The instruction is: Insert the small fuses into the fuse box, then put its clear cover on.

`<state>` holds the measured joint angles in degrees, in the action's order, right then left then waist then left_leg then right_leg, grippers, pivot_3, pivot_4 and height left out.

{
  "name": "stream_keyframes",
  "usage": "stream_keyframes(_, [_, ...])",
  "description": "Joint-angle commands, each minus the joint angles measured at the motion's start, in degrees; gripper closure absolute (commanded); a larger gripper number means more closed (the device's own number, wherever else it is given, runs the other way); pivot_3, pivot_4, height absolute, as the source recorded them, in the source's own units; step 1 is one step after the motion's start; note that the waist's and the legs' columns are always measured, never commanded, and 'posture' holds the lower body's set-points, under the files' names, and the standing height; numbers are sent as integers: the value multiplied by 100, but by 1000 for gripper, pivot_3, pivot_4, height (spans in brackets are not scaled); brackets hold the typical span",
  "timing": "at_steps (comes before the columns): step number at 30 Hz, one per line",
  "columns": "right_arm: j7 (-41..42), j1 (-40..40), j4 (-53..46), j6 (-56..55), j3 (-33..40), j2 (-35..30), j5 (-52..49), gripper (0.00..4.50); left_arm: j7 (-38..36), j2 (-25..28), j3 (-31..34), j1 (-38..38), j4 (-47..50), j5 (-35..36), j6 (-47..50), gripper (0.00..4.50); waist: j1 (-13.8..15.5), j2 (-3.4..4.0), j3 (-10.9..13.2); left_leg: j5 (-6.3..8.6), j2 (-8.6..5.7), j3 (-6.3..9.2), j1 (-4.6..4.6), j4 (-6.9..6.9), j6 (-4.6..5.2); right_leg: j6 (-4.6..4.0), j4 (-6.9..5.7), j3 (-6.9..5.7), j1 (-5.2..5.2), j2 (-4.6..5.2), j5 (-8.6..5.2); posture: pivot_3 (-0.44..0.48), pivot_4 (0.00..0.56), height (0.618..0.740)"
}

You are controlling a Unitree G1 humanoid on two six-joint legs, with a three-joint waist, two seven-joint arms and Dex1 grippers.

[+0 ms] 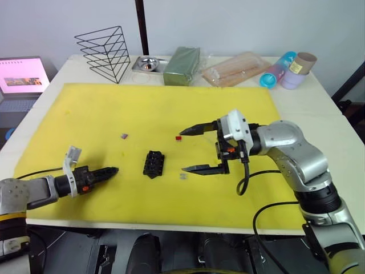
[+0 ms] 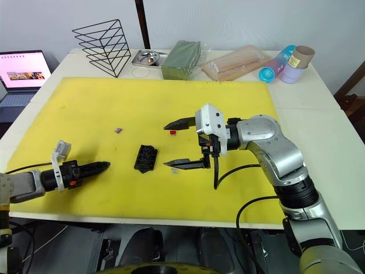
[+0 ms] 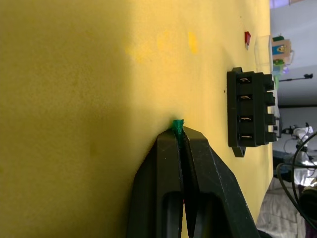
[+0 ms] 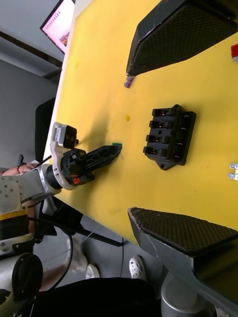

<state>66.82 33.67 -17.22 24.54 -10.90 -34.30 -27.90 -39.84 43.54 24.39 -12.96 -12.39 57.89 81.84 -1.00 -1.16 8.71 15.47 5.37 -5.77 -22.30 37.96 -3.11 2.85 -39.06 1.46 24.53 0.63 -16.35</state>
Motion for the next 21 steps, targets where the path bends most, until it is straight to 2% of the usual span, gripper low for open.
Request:
stream_keyframes(1, [35,132,-23,-97,28,46,-7,0,-144,121,192,91,49,111,235,4480,-2,-3,2,0,0,0,-2,0,0,0,0,0,2,0,0,0,150,740])
stream_keyframes(6, [125,124,1,-71,-3,32,-15,0,-520,465,531,-107,206,681,963,4480,-12,-21,9,0,1,0,-12,-1,0,0,0,-1,12,-1,-1,0,150,740])
stream_keyframes(8, [287,135,0,-21,-65,-39,-34,0,-735,719,320,-4,457,796,1055,4480,-7,-29,13,0,1,-1,-13,-1,0,0,0,0,13,-1,-1,0,150,740])
stream_keyframes(10, [467,164,-42,104,-114,-113,-130,0,-1159,1248,-204,278,1123,1128,1066,4480,-7,-34,16,0,2,-1,-13,-1,0,0,0,-1,14,1,-1,0,150,740])
stream_keyframes(12, [553,200,-63,173,-157,-136,-166,0,-1399,1555,-533,392,1482,1279,1066,4480,-5,-39,24,1,3,-1,-13,-4,-1,-2,2,0,15,3,-3,0,150,740])
stream_keyframes(17, [748,215,-141,186,-235,-175,-131,0,-1874,1876,-1351,172,1697,719,601,4480,25,-44,27,1,1,-5,-12,-5,-1,-19,3,0,15,6,-12,0,150,740])
stream_keyframes(21, [706,206,-197,244,-208,-155,-117,0,-2049,1830,-1569,-187,1310,491,440,4480,22,-48,30,1,1,-3,-15,-4,-1,-19,3,0,18,1,-12,0,150,740])
